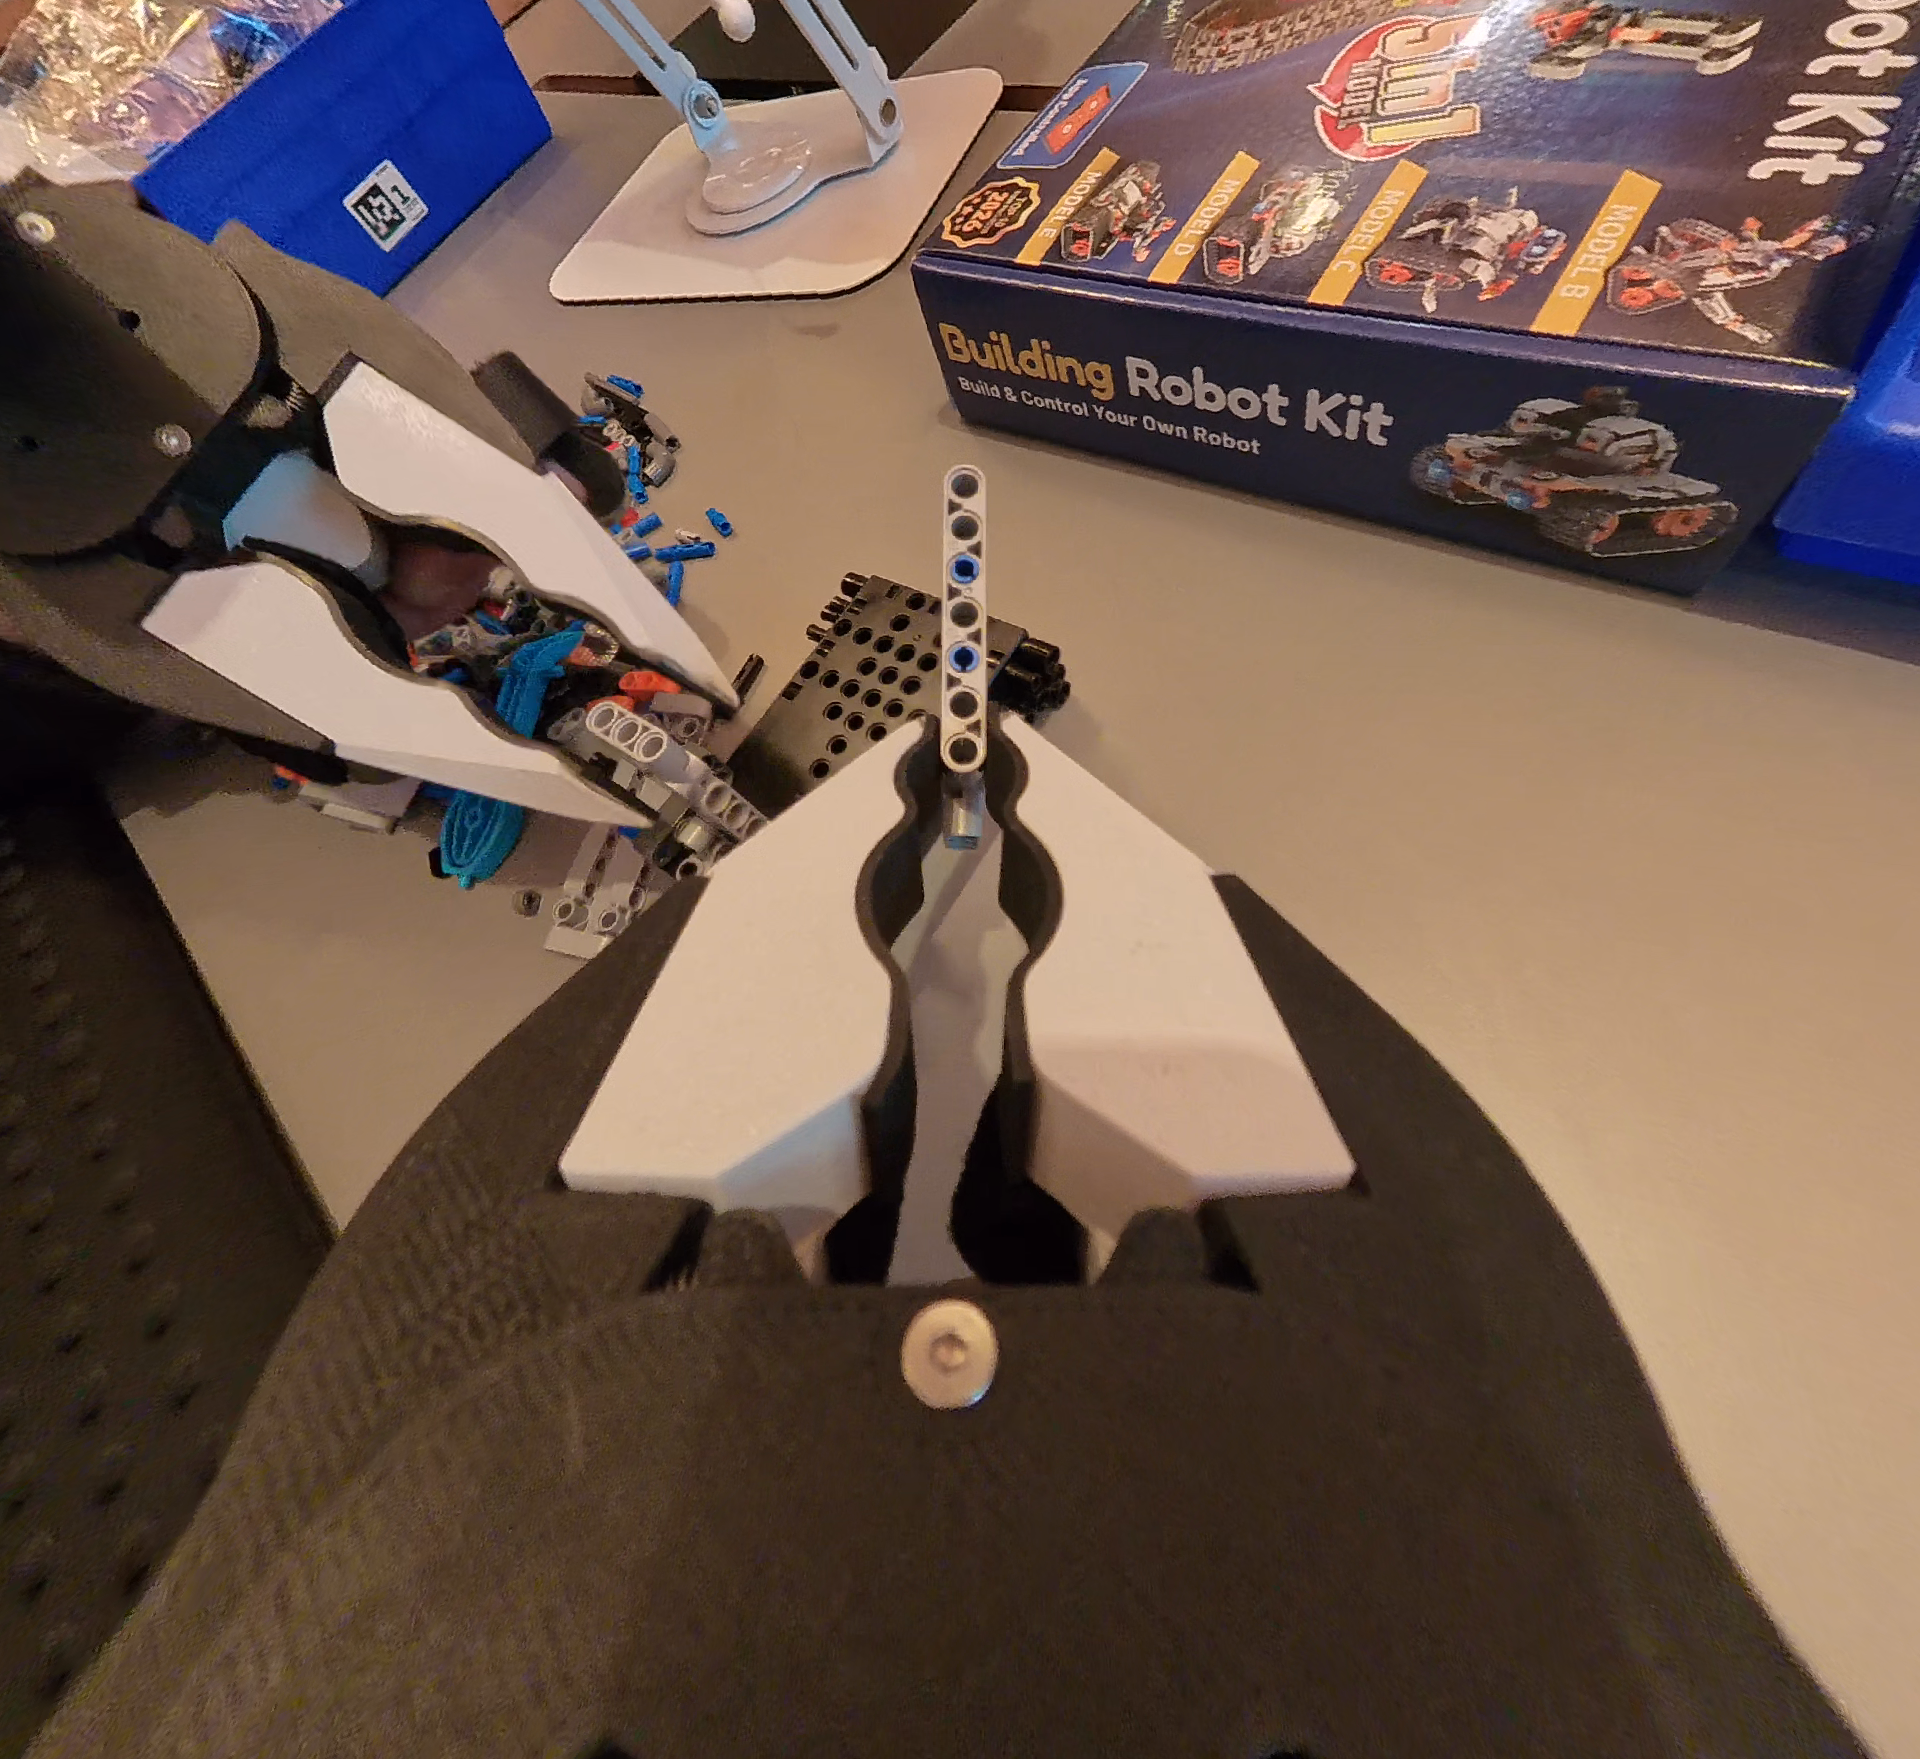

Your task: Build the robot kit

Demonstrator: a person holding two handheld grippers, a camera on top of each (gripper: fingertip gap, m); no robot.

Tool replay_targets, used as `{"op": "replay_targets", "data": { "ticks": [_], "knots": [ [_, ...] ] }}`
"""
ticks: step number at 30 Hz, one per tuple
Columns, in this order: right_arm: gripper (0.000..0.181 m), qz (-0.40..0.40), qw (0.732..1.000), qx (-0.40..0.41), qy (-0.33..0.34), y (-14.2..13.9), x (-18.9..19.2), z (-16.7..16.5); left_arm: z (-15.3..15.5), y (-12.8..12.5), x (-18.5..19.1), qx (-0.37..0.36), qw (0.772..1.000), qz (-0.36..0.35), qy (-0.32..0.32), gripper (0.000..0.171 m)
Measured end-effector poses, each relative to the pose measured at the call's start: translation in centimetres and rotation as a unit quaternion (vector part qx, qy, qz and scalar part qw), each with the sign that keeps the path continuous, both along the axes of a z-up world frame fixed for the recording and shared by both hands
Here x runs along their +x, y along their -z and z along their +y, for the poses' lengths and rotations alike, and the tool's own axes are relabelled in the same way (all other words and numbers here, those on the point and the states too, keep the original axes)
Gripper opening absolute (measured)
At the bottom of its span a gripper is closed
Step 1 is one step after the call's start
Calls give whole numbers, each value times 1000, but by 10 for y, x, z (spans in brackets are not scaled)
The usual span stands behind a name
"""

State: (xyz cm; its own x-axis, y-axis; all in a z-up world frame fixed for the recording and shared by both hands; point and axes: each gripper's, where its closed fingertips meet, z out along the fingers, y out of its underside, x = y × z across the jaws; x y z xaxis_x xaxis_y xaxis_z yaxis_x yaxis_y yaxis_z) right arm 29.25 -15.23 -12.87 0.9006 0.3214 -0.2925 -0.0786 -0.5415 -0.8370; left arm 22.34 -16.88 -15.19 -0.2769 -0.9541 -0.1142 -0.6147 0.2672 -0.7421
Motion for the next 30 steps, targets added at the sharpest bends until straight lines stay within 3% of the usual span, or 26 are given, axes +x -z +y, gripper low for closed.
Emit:
{"op": "replay_targets", "data": {
  "ticks": [7, 13, 20, 30],
  "knots": [
    [5, -13, 1000, -13, 25, 2, 9, -3, 13, -3, 1, 8, 1000, 4, 9, 57],
    [5, -10, 999, -19, 30, 4, 10, -6, 0, 15, 3, 19, 998, 39, 43, 50],
    [5, -36, 998, -31, 48, 8, 18, -9, -8, 19, 3, 3, 998, 48, 47, 34],
    [5, -40, 997, -53, 47, 16, 17, -12, -2, 5, -2, 1, 995, 41, 88, 46]
  ]
}}
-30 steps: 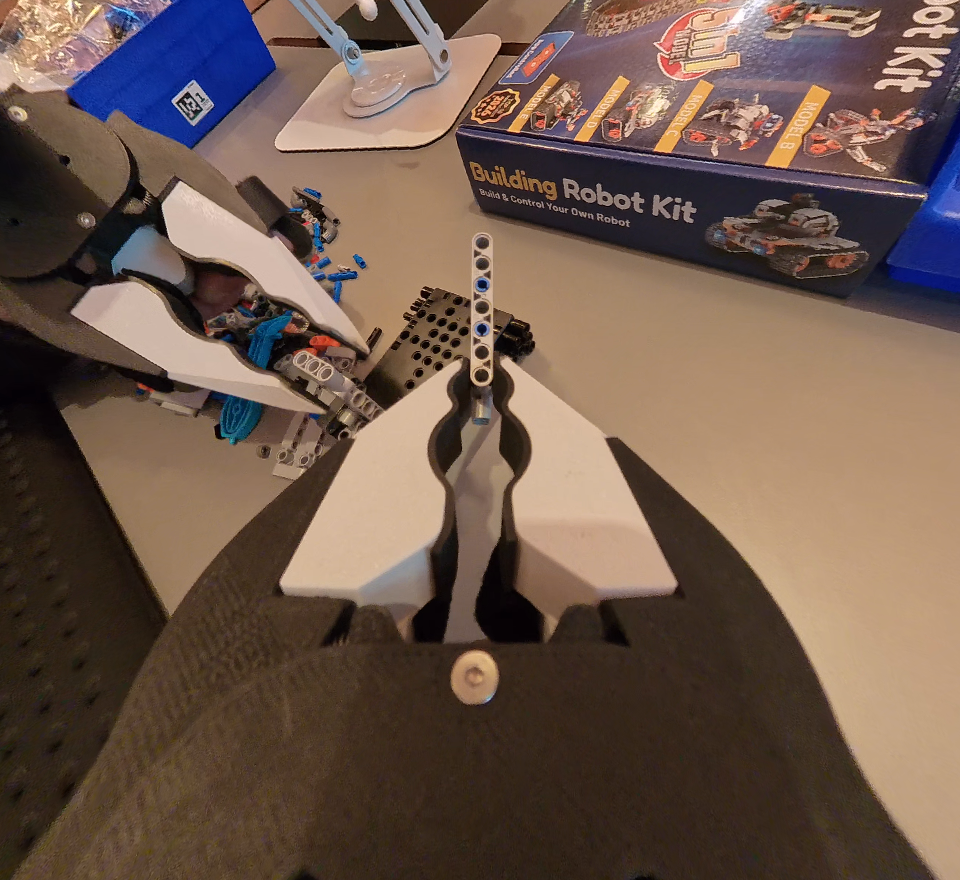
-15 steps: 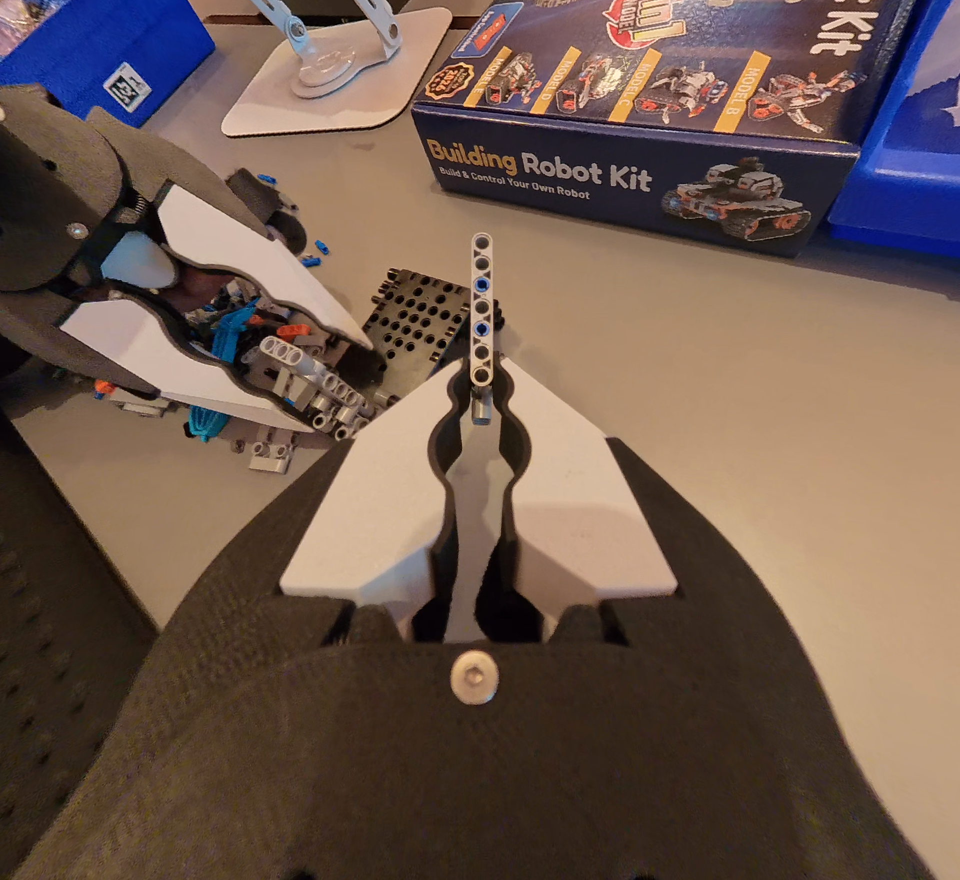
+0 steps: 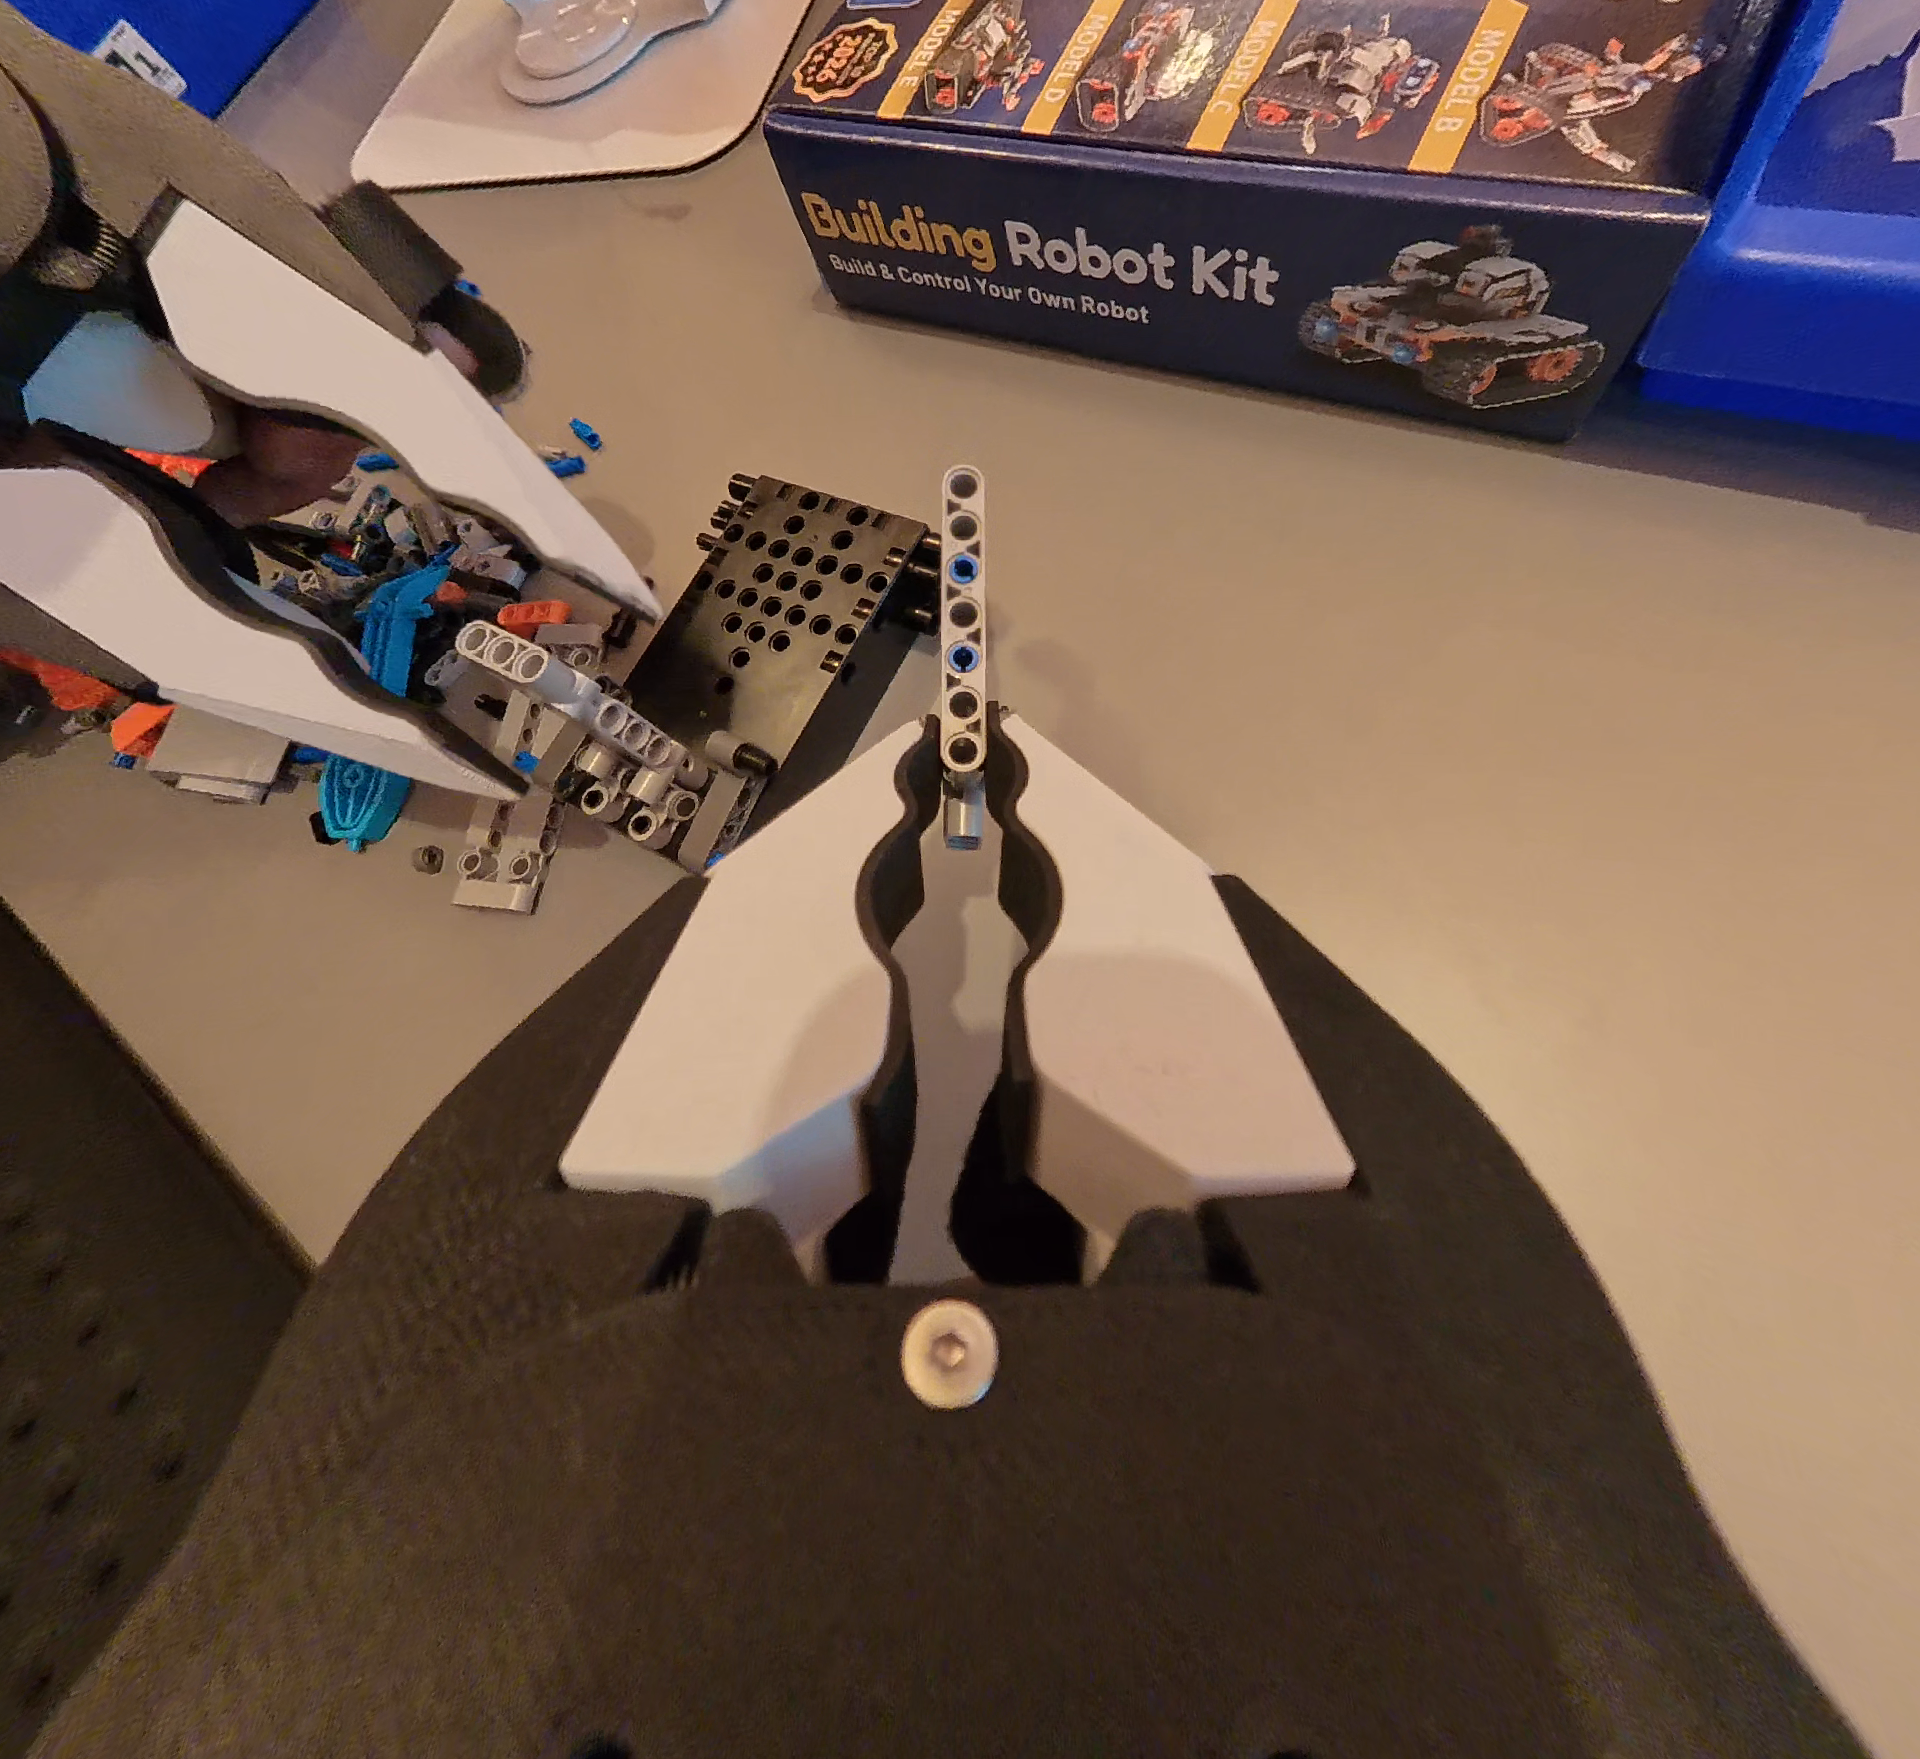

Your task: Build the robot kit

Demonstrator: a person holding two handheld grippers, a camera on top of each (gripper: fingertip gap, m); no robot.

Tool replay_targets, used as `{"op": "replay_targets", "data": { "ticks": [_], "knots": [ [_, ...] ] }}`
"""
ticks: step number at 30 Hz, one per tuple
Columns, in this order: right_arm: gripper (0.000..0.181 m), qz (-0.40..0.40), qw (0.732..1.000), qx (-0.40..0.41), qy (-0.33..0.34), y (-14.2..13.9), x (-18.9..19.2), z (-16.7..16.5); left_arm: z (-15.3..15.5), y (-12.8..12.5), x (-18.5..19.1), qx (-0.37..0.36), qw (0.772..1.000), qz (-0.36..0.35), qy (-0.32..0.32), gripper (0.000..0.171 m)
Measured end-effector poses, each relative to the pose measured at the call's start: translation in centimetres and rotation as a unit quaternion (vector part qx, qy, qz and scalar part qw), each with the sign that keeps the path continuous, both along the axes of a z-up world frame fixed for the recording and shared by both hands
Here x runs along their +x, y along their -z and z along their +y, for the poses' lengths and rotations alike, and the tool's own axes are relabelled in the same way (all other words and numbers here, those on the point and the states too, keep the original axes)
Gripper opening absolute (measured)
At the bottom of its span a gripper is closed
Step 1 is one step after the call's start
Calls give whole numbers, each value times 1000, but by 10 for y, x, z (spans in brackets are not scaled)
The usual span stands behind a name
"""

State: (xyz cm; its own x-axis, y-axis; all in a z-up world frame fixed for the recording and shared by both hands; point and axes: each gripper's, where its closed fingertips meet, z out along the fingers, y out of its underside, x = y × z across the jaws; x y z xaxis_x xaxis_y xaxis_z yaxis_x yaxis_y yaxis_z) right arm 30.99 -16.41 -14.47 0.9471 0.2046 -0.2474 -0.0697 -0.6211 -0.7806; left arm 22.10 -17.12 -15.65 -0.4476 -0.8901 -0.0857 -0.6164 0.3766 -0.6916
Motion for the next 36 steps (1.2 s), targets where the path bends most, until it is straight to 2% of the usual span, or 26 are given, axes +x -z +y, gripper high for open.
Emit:
{"op": "replay_targets", "data": {
  "ticks": [3, 5, 11, 14, 17, 19, 24, 29, 34, 36],
  "knots": [
    [6, -4, 1000, -12, 1, 3, -1, -2, -7, 16, -6, 11, 999, 39, 15, 36],
    [6, -8, 1000, -16, 2, 4, -2, -4, -12, 17, -1, 20, 999, 30, 10, 32],
    [6, -17, 999, -30, 5, 6, -2, -8, -30, 16, 12, -5, 1000, 19, -11, 32],
    [6, -20, 999, -30, 3, 4, -3, -11, -33, 11, 12, -4, 1000, 9, -2, 39],
    [5, -23, 999, -33, 0, 5, -5, -12, -24, -4, 15, -27, 1000, -13, -11, 42],
    [6, -22, 999, -33, -5, 4, -7, -12, -6, -8, 19, -16, 999, -19, -32, 40],
    [6, -19, 999, -34, -12, 6, -10, -10, 31, 13, 24, 28, 997, 6, -73, 35],
    [6, -39, 998, -42, -24, 11, -12, -7, 44, 13, 40, 38, 995, -4, -92, 30],
    [6, -87, 993, -78, -29, 27, -6, -10, 39, 17, 43, 5, 996, 6, -90, 23],
    [7, -79, 992, -85, -48, 31, -10, -11, 40, 16, 42, 2, 996, 7, -92, 26]
  ]
}}
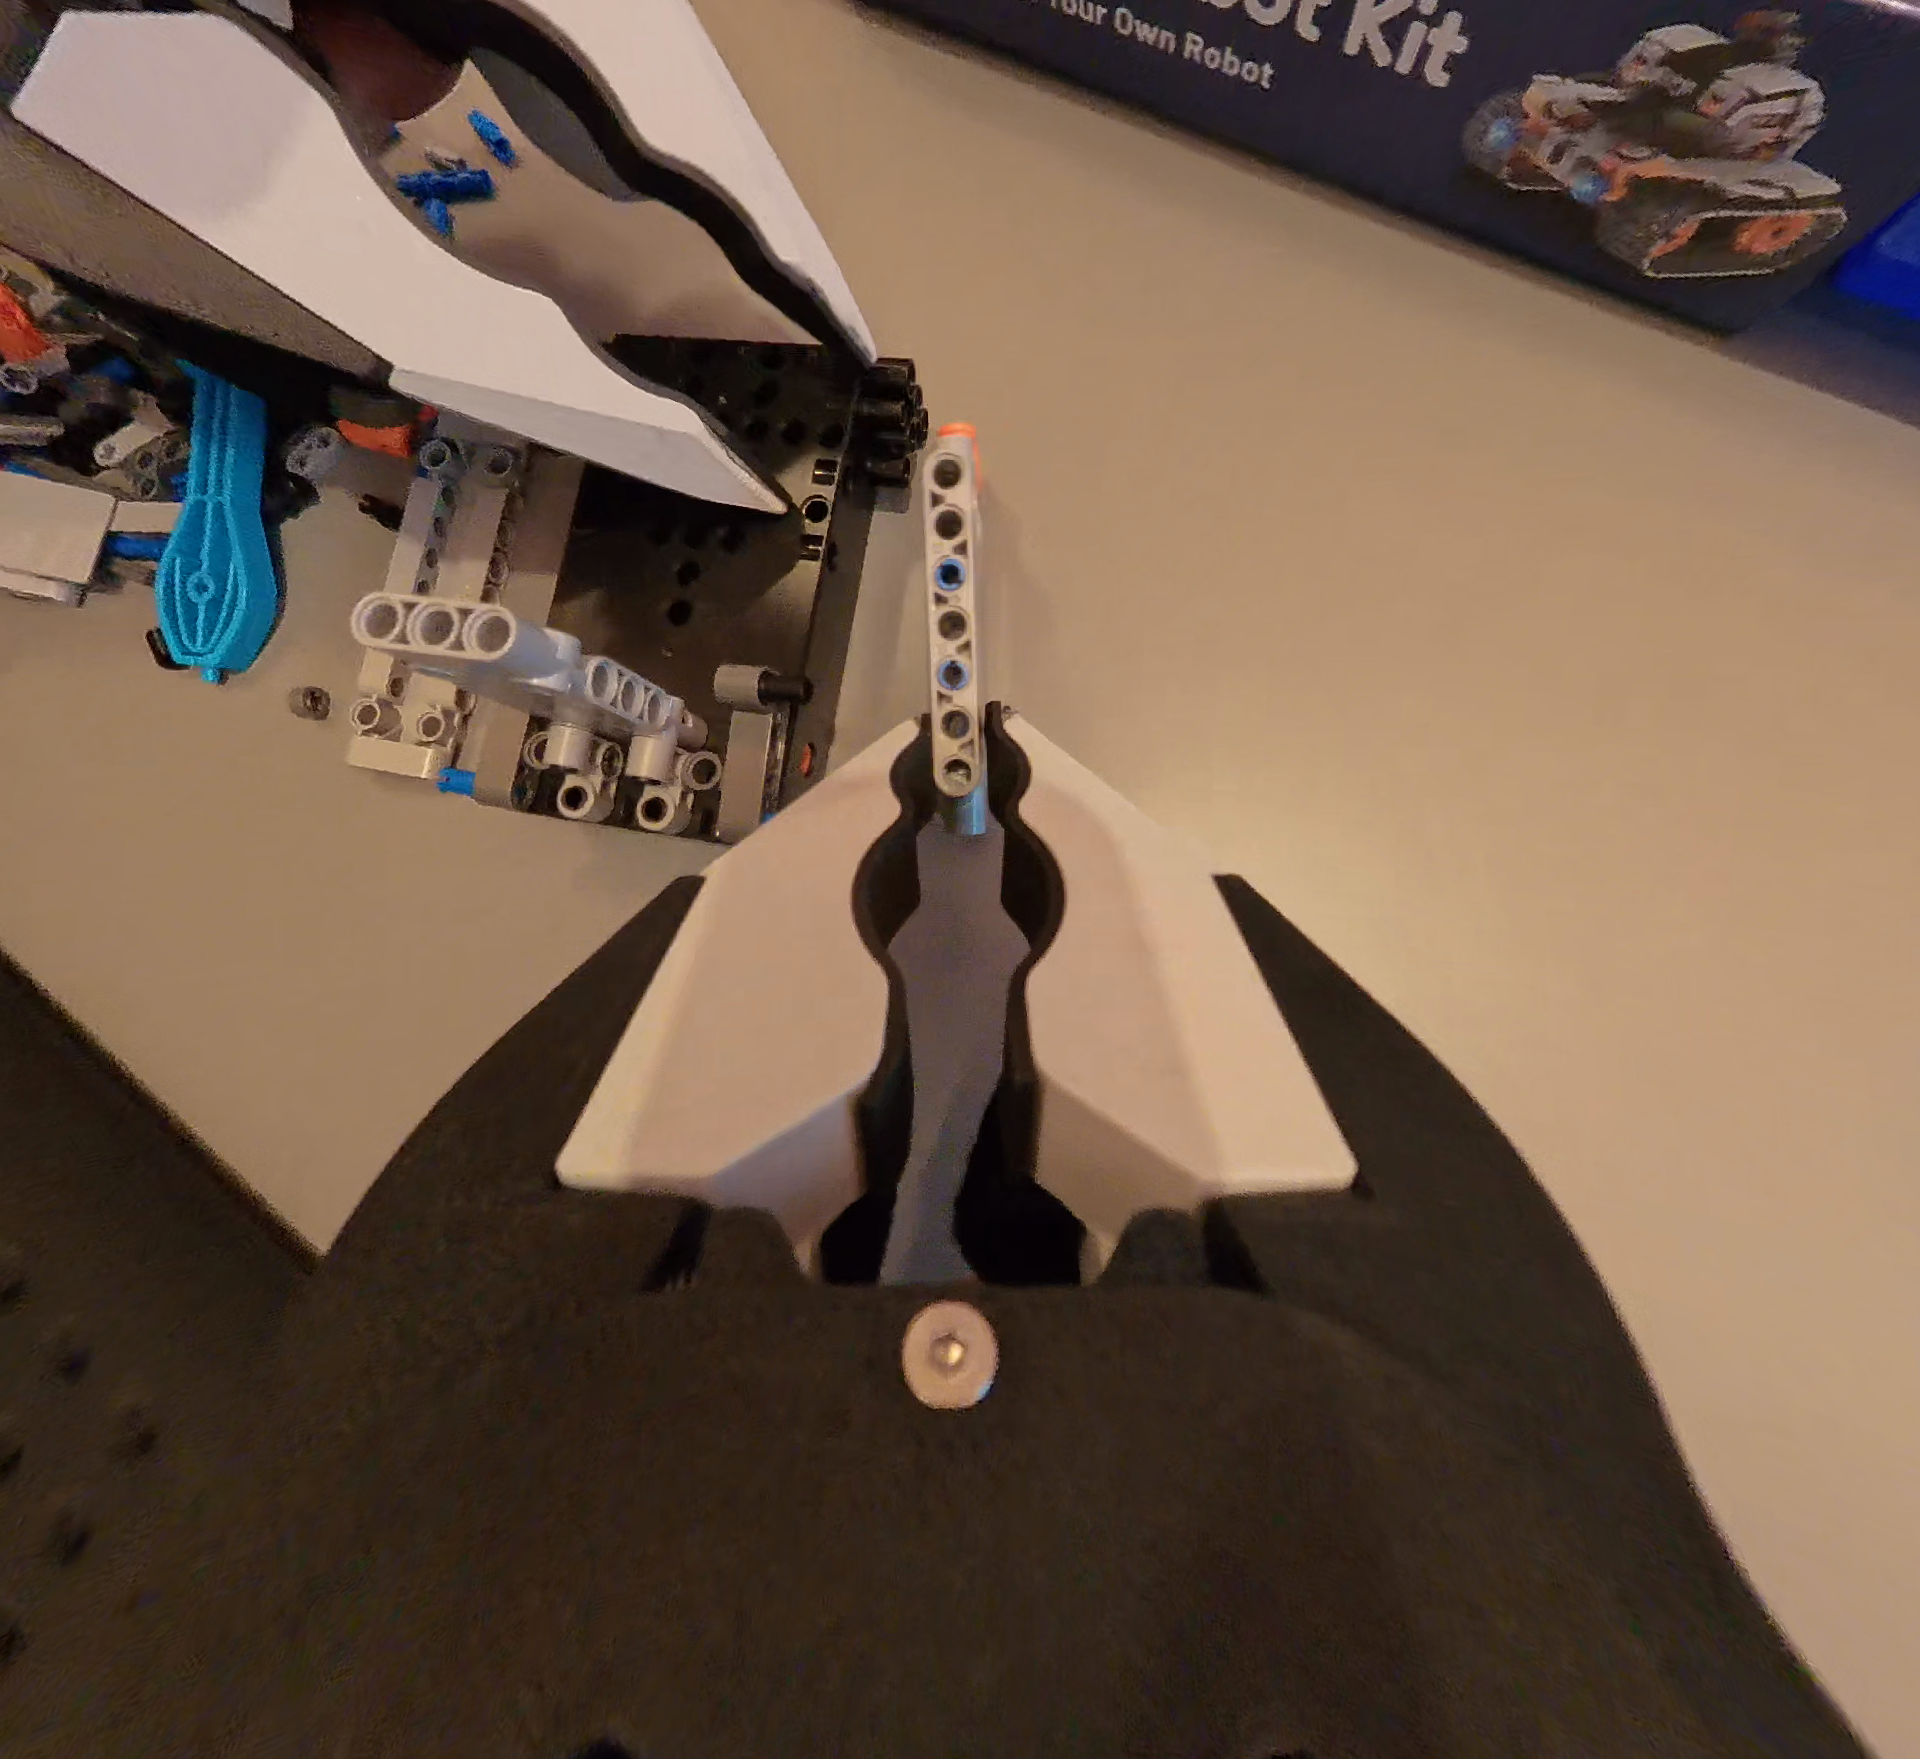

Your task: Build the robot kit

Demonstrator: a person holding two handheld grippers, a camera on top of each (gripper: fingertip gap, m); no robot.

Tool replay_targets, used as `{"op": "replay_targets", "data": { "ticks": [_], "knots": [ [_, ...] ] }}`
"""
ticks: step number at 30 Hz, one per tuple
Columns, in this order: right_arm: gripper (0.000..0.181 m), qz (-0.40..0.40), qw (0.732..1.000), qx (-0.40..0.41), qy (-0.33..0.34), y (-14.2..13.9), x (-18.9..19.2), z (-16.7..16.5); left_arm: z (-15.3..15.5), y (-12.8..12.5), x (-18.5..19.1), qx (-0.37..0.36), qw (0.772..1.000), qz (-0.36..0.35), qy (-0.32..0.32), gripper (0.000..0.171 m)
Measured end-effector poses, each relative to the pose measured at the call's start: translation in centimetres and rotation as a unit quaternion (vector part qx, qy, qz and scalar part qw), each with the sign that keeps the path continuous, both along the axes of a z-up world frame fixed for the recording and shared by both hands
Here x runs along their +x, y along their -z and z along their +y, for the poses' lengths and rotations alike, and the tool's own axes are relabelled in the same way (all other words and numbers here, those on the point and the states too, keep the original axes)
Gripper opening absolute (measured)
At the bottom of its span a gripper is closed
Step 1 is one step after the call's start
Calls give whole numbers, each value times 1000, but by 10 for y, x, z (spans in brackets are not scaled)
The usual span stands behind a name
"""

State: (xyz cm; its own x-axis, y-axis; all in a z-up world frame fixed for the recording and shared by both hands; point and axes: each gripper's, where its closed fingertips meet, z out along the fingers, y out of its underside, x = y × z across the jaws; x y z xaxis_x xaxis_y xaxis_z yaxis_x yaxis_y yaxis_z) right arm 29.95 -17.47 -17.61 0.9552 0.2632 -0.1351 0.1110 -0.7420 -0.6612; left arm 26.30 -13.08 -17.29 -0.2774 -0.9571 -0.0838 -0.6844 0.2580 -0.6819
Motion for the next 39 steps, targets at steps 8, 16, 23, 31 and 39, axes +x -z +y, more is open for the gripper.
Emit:
{"op": "replay_targets", "data": {
  "ticks": [8, 16, 23, 31, 39],
  "knots": [
    [26, -78, 994, -35, -67, 4, -7, 18, 1, 0, -3, -12, 1000, -1, -2, 33],
    [5, -43, 992, -52, -105, 1, -16, 31, 2, 1, -6, -39, 999, -2, -15, 37],
    [5, -44, 990, -71, -111, -8, -13, 26, -5, 4, -5, -105, 990, 4, -89, 39],
    [5, -60, 987, -93, -114, -10, -13, 15, -7, 1, 2, -44, 999, -13, -3, 50],
    [5, -72, 987, -110, -96, -7, -7, 6, -22, 1, 9, -65, 996, -20, 64, 38]
  ]
}}
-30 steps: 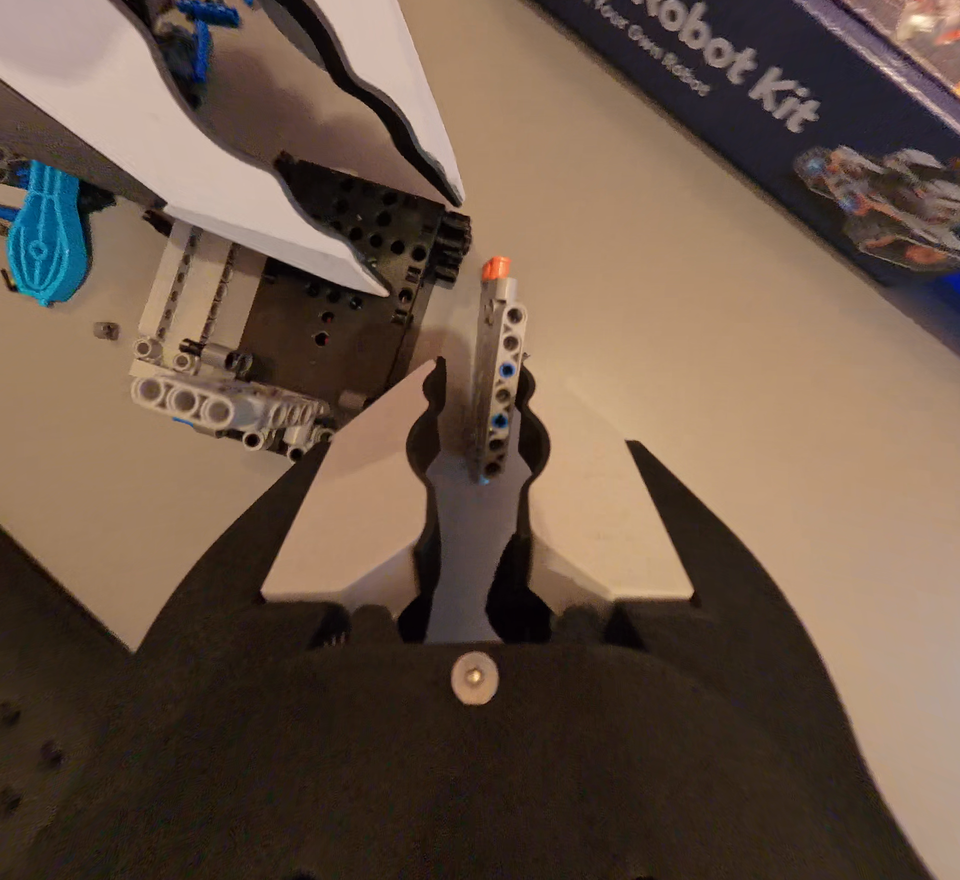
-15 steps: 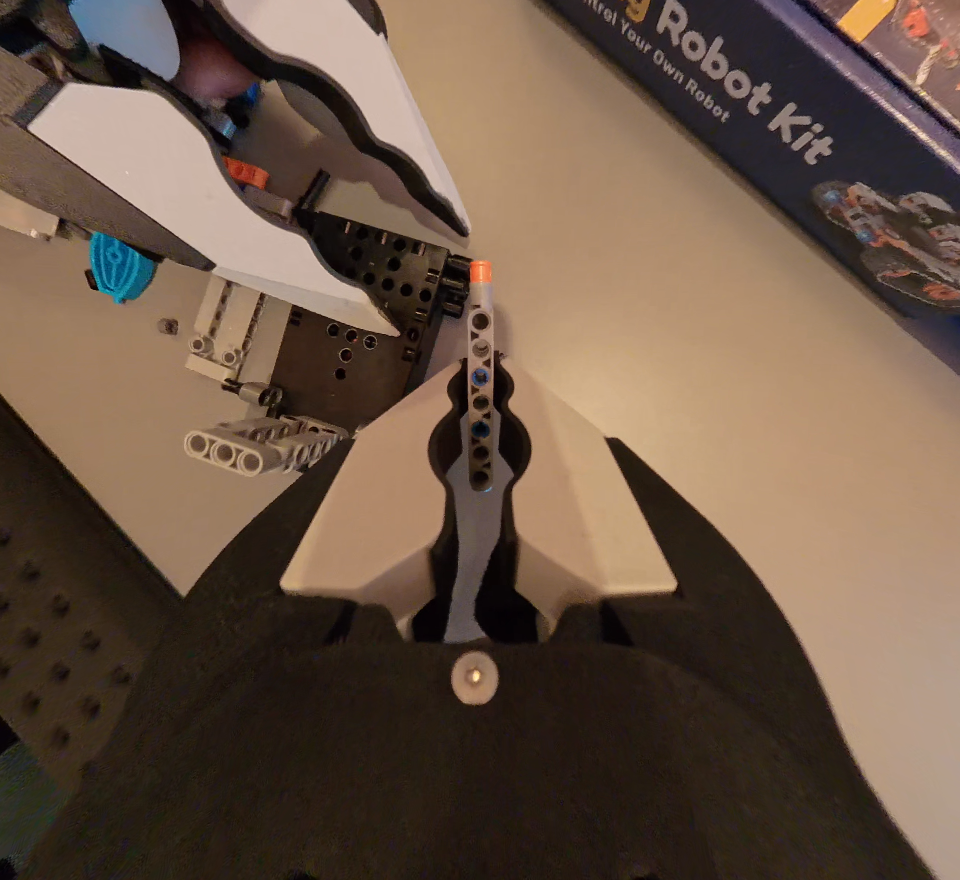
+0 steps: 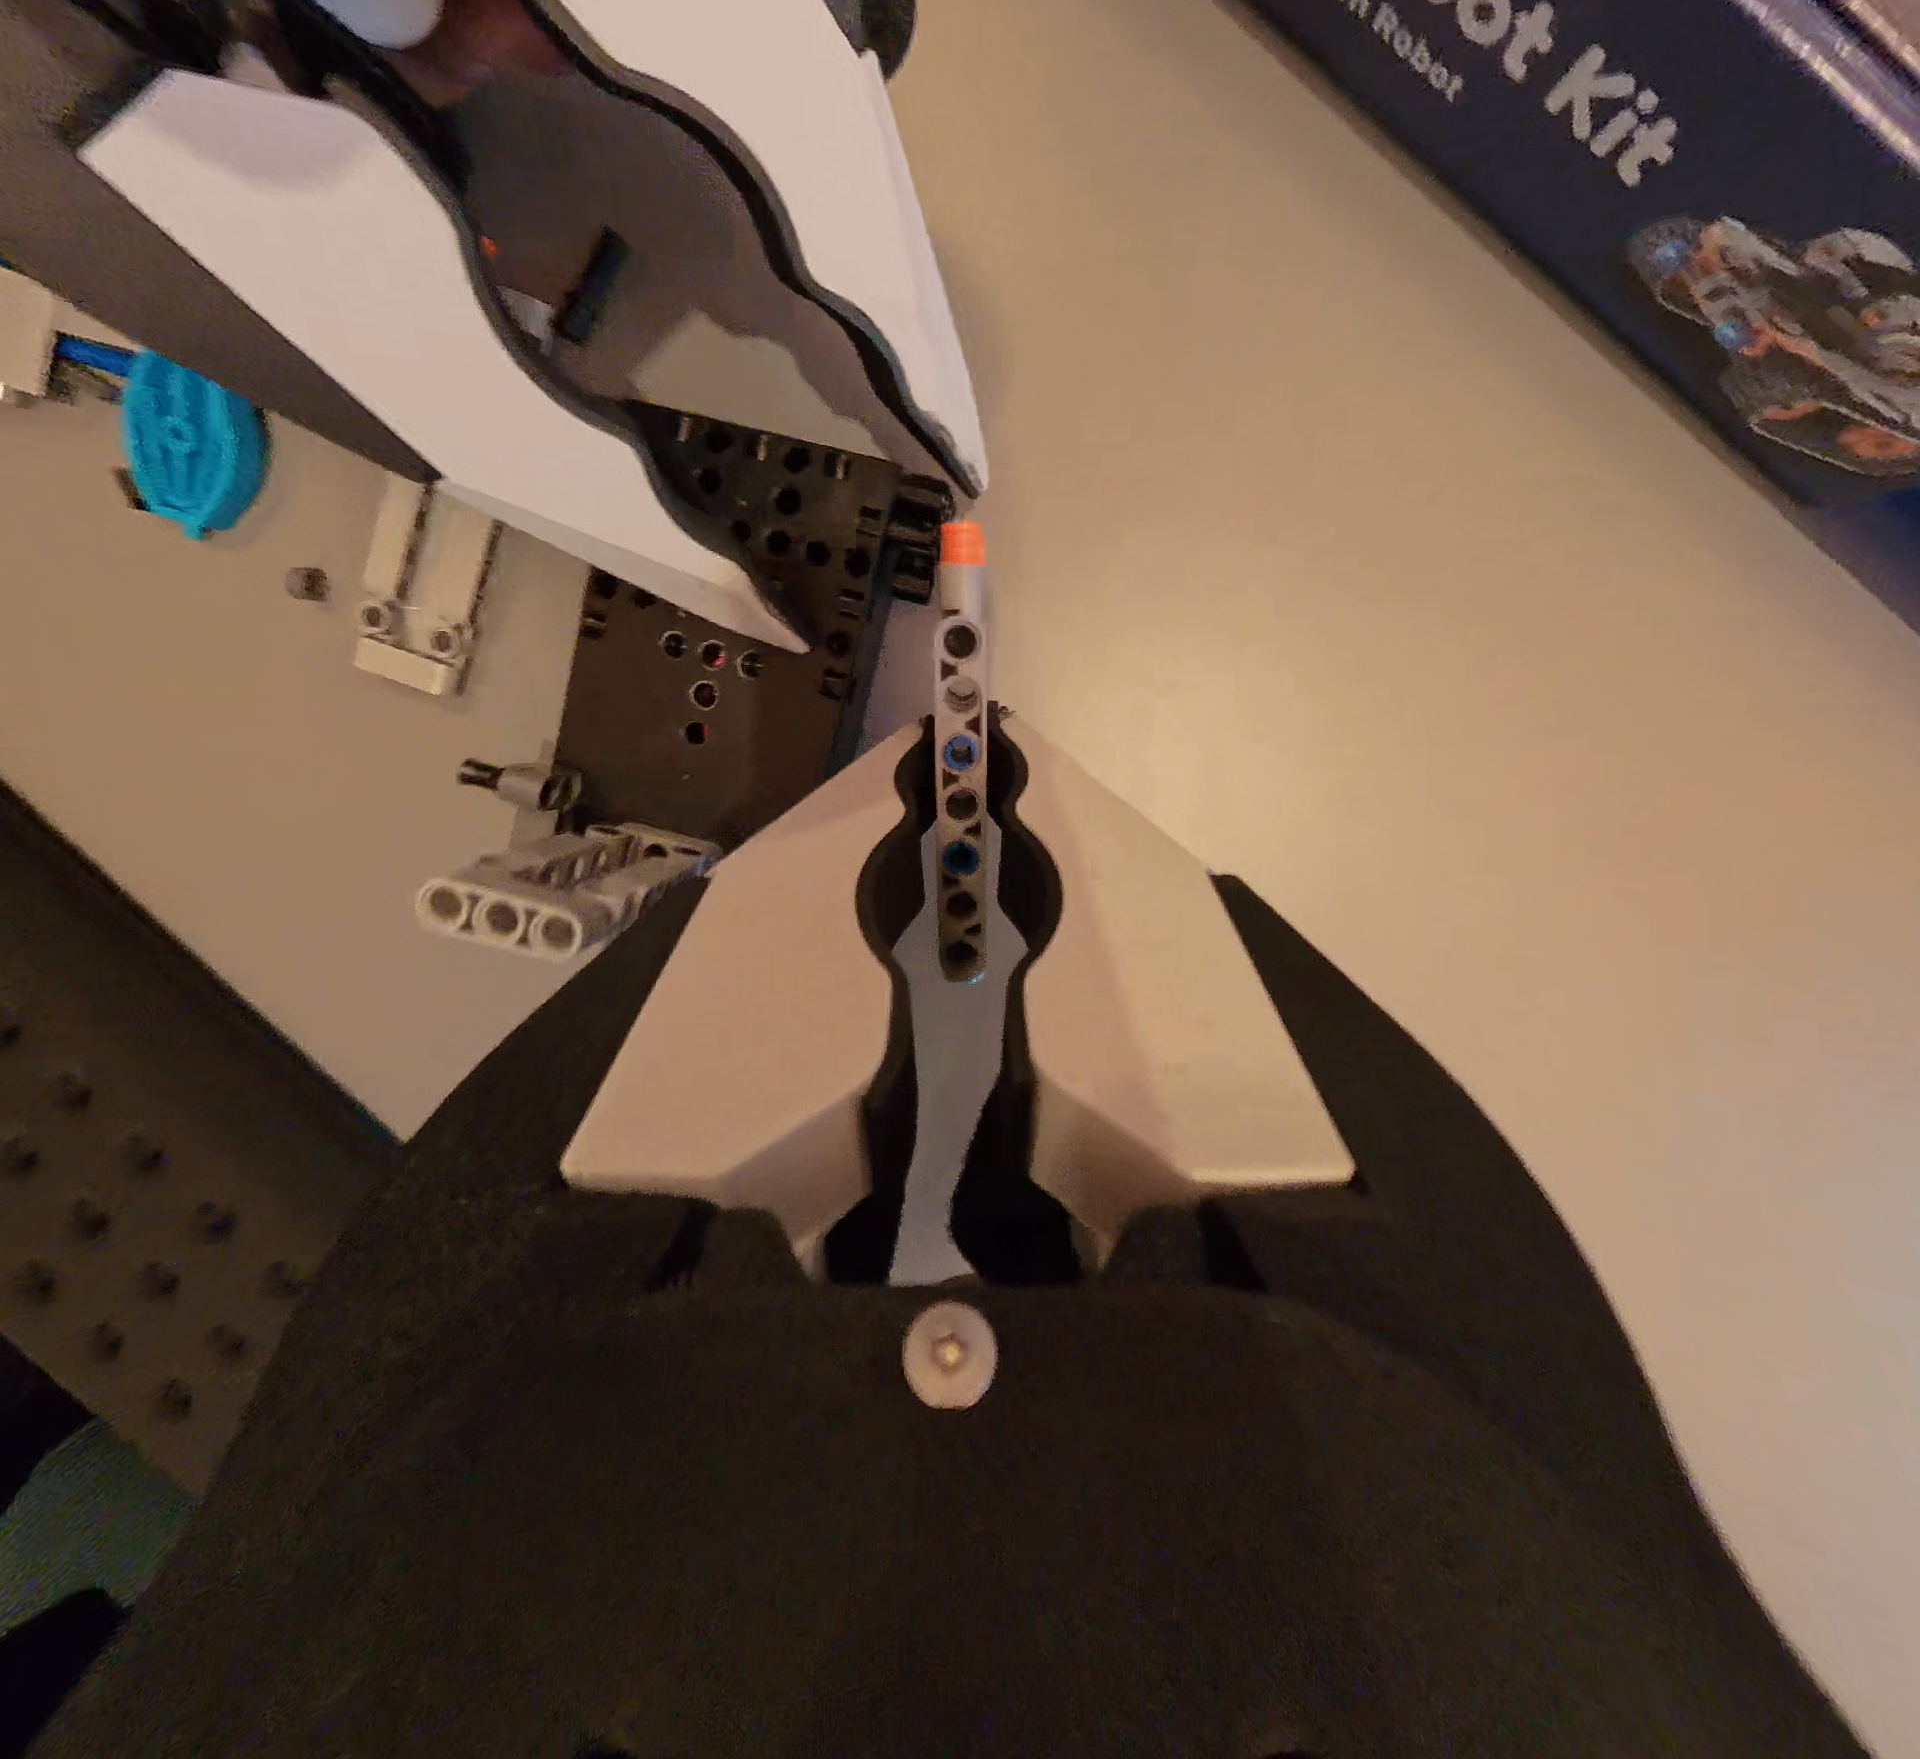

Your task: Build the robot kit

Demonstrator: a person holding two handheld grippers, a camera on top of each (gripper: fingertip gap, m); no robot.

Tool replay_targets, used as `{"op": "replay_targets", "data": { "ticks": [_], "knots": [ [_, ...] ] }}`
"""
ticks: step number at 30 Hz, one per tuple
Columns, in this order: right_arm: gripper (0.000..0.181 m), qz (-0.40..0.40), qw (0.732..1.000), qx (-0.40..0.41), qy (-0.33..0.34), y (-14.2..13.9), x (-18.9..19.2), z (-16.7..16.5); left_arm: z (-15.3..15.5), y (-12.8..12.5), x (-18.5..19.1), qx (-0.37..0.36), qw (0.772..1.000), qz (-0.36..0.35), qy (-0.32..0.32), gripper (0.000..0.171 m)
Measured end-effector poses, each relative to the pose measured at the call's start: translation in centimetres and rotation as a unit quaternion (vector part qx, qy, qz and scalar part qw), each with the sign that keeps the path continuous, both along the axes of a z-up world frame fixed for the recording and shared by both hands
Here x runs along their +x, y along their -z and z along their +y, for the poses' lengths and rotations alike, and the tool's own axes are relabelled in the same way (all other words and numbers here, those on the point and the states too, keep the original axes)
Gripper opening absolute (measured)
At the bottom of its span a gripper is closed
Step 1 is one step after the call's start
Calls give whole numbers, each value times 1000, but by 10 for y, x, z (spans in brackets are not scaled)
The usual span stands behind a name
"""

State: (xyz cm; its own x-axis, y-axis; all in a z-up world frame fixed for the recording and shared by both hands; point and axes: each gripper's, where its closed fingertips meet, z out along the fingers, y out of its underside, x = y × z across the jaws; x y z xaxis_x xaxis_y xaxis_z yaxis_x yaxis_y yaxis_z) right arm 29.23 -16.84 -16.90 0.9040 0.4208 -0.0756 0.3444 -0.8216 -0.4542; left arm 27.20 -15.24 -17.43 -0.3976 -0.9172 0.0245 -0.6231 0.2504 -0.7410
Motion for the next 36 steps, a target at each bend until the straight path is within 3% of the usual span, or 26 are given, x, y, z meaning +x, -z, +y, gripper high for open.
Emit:
{"op": "replay_targets", "data": {
  "ticks": [11, 16, 20, 27, 36],
  "knots": [
    [10, 16, 999, -27, -30, 13, -9, -9, -9, 2, 1, -35, 999, -4, 4, 35],
    [16, -7, 999, -21, -44, 15, -9, 2, -14, 2, 1, -39, 999, -4, 11, 35],
    [6, -8, 998, -31, -61, 23, -10, 3, -17, 2, 0, -43, 999, -5, 15, 35],
    [6, 21, 998, -14, -55, 7, -8, 1, -16, 2, 0, -42, 999, -13, 7, 35],
    [6, 32, 998, -24, -54, 9, -13, 0, -18, 2, 1, -52, 998, -19, 11, 35]
  ]
}}
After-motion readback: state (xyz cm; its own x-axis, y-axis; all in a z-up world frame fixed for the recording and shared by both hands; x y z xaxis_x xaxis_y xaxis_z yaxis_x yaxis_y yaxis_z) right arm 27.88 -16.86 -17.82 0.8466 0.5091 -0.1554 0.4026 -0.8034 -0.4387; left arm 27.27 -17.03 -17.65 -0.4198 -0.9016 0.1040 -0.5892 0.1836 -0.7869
